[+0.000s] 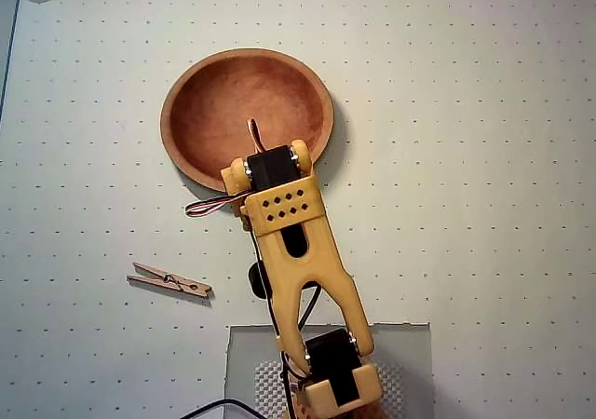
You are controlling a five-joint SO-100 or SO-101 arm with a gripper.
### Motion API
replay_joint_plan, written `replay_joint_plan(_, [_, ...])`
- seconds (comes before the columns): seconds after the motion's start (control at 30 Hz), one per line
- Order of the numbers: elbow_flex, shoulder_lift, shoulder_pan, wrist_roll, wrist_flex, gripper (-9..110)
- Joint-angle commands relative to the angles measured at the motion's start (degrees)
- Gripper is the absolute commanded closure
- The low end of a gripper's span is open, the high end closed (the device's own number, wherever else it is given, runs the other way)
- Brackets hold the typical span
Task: Grasp a clothespin and put it in the bowl.
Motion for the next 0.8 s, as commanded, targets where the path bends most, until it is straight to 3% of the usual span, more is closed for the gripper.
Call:
replay_joint_plan(0.0, [2.1,0.9,-3.5,-1.7,1.7,104])
replay_joint_plan(0.23, [7.5,2.5,-14.5,-7.0,1.7,103])
replay_joint_plan(0.77, [10.6,3.4,-26.8,-7.1,1.6,103])
